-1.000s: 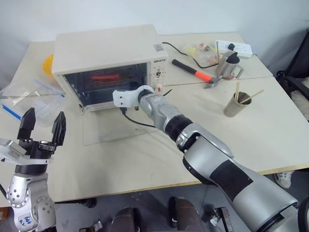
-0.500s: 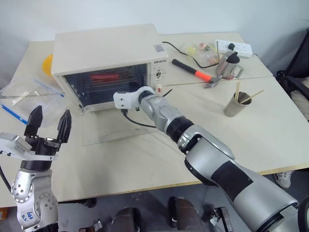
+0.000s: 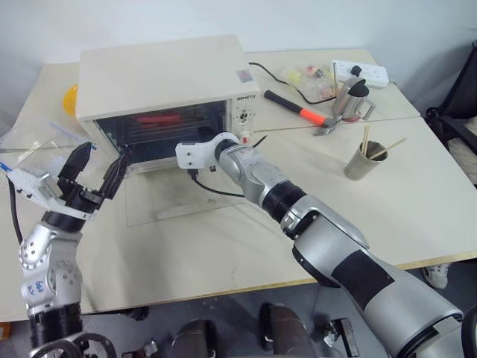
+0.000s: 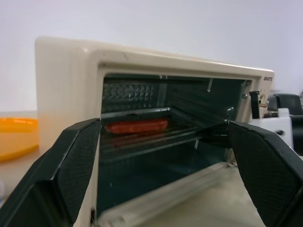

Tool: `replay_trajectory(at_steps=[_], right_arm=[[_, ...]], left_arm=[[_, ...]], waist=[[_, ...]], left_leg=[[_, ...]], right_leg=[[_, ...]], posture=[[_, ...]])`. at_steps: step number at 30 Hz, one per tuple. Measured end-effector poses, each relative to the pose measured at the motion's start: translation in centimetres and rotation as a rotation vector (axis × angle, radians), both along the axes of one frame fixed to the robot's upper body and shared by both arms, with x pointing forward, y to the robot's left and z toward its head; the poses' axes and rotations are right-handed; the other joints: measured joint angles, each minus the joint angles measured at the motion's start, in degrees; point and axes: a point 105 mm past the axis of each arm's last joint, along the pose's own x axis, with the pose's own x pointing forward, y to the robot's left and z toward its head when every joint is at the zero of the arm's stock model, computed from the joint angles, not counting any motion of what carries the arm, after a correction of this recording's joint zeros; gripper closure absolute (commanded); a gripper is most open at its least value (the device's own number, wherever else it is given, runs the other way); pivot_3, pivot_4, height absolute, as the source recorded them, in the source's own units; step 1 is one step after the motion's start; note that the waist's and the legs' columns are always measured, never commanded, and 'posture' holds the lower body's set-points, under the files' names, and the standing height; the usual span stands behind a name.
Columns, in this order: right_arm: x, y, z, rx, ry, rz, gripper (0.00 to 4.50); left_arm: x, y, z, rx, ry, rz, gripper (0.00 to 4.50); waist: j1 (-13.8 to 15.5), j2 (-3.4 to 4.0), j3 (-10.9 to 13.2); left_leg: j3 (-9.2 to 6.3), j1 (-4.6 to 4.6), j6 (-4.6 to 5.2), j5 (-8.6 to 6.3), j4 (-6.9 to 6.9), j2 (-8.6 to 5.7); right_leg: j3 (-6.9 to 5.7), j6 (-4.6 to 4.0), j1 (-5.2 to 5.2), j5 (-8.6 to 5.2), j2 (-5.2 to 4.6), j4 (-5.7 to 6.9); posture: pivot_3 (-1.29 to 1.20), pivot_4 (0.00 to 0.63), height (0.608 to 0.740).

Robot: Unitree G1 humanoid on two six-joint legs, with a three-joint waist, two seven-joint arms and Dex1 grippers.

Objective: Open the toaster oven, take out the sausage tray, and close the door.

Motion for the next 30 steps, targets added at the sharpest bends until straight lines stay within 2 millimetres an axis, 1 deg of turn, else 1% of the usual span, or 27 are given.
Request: replay_trajectory(at_steps=[3, 8, 14, 20, 28, 30], right_arm=[[-0.1, 0.2, 0.0, -0.002, 0.0, 0.013, 4.47], [-0.4, 0.6, 0.0, -0.001, 0.0, 0.033, 4.47], [-0.4, 0.6, 0.0, -0.008, -0.005, 0.04, 4.47], [-0.5, 0.5, 0.1, -0.015, -0.017, 0.047, 4.47], [-1.8, -0.1, -0.7, -0.006, -0.032, 0.084, 4.47], [-2.0, -0.1, -0.8, -0.005, -0.03, 0.083, 3.95]], left_arm=[[1.2, 0.3, 0.4, 0.045, 0.028, -0.06, 0.0], [2.3, -0.2, 0.5, 0.101, 0.058, -0.173, 0.0], [3.7, -0.3, 0.7, 0.121, 0.076, -0.203, 0.0], [4.2, -0.3, 0.8, 0.128, 0.077, -0.203, 0.0], [4.3, -0.3, 0.7, 0.134, 0.084, -0.199, 0.0], [4.3, -0.3, 0.6, 0.134, 0.087, -0.198, 0.0]], waist=[[-0.2, 0.0, 0.0], [-1.1, 0.0, 0.0], [-1.2, 0.0, 0.0], [-1.2, 0.0, 0.0], [-1.2, 0.0, 0.0], [-1.2, -0.01, 0.0]], left_leg=[[0.08, -0.02, -0.06, 0.02, 0.0, -0.03], [0.05, -0.04, -0.28, 0.04, -0.07, 0.12], [-0.04, -0.07, -0.4, 0.12, -0.05, 0.14], [-0.06, -0.08, -0.4, 0.13, -0.01, 0.15], [-0.11, -0.12, -0.39, 0.13, 0.07, 0.14], [-0.11, -0.12, -0.39, 0.13, 0.08, 0.14]], right_leg=[[0.0, 0.0, 0.0, 0.0, 0.14, -0.02], [0.05, 0.0, 0.02, 0.0, 0.42, -0.03], [0.08, 0.0, 0.03, 0.0, 0.5, -0.01], [0.11, 0.0, 0.03, 0.0, 0.5, 0.02], [0.13, 0.0, 0.03, 0.0, 0.5, 0.04], [0.13, 0.0, 0.04, 0.0, 0.5, 0.04]], posture=[[0.0, 0.15, 0.74], [0.0, 0.15, 0.74], [0.0, 0.15, 0.74], [0.0, 0.15, 0.74], [0.0, 0.15, 0.74], [0.0, 0.15, 0.74]])
